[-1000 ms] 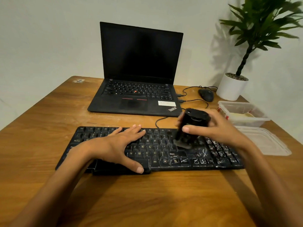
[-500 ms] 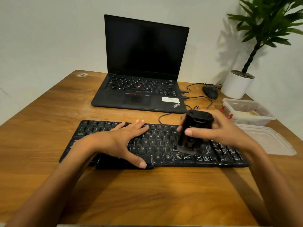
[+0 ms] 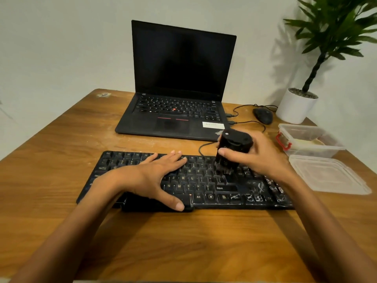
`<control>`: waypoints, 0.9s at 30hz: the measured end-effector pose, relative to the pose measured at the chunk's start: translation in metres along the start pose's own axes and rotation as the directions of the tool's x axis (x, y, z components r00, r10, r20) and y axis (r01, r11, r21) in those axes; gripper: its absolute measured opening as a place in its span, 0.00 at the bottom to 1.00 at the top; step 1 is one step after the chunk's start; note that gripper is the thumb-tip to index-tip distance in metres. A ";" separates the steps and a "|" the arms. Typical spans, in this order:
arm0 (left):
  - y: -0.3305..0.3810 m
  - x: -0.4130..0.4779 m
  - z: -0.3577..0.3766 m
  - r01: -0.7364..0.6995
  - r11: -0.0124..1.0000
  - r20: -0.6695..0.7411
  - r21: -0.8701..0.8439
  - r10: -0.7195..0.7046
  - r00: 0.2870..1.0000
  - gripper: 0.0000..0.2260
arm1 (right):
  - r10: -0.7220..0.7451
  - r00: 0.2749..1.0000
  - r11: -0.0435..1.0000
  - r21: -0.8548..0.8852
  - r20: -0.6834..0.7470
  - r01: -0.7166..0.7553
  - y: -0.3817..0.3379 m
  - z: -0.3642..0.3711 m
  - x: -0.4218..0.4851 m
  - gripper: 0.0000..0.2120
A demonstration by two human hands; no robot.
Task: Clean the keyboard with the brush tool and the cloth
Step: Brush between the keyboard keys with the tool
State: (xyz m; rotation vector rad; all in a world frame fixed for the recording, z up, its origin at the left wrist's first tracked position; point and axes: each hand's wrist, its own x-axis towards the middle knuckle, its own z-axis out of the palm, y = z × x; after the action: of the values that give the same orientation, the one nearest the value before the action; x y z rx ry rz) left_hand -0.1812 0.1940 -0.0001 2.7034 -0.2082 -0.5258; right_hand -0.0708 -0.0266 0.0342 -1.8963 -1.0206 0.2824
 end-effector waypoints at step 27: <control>0.005 -0.003 -0.001 0.002 0.998 0.000 -0.058 -0.002 1.000 0.46 | -0.110 0.980 0.992 0.079 0.167 0.098 -0.024 0.022 -0.005 0.14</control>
State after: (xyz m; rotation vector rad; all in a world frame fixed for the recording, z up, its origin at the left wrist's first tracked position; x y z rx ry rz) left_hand -0.1843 0.1910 0.0037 2.6480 -0.1878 -0.5242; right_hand -0.0987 -0.0117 0.0408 -1.7715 -1.2049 0.4210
